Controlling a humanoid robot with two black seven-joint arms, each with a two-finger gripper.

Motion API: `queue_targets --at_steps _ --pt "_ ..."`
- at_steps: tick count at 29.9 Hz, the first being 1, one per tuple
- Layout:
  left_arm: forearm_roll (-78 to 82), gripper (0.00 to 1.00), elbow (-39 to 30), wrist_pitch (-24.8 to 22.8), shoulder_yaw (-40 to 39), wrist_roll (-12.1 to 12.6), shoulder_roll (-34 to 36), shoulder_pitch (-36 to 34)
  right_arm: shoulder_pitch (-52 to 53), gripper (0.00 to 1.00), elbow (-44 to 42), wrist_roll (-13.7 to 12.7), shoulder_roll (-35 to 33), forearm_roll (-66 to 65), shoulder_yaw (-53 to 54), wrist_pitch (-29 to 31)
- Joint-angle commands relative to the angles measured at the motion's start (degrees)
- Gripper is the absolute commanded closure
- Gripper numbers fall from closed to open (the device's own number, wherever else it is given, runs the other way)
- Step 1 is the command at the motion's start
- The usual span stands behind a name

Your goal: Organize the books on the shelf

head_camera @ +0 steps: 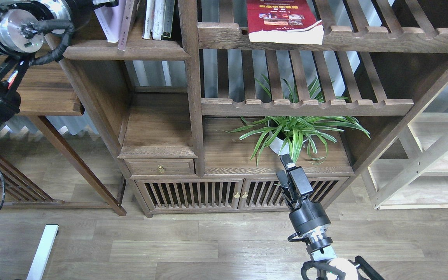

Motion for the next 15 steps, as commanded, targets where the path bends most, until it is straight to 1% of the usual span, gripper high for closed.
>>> queue_targets --at_steps 1,4,5,8,10,15 --pt "-0.02 0.74 0.01 0.07 0.23 0.00 -0.12 -0.06 -0.96 0.02 0.49 -0.09 0.00 -0.01 -0.31 0.00" --pt "0.07 0.62 0.01 0.07 0.32 0.00 -0.12 -0.24 -1.04 0.02 0.58 -0.09 0.00 -0.01 -0.31 0.00" --pt "0.07 0.55 0.01 0.16 0.49 0.00 -0.12 -0.24 -1.04 0.02 0.58 0.00 0.00 -0.01 -0.31 0.00" --pt "0.07 0.51 0.01 0.25 1.11 0.00 -0.03 -0.41 -1.13 0.02 0.58 0.00 0.00 -0.01 -0.40 0.00" --pt "0.07 0.47 0.01 0.25 1.20 0.00 -0.12 -0.59 -1.13 0.02 0.58 0.00 0.00 -0.01 -0.40 0.00" --pt "-0.02 0.43 0.01 0.25 1.02 0.00 -1.26 -1.55 -1.48 0.02 0.58 0.00 0.00 -0.01 -0.40 0.00"
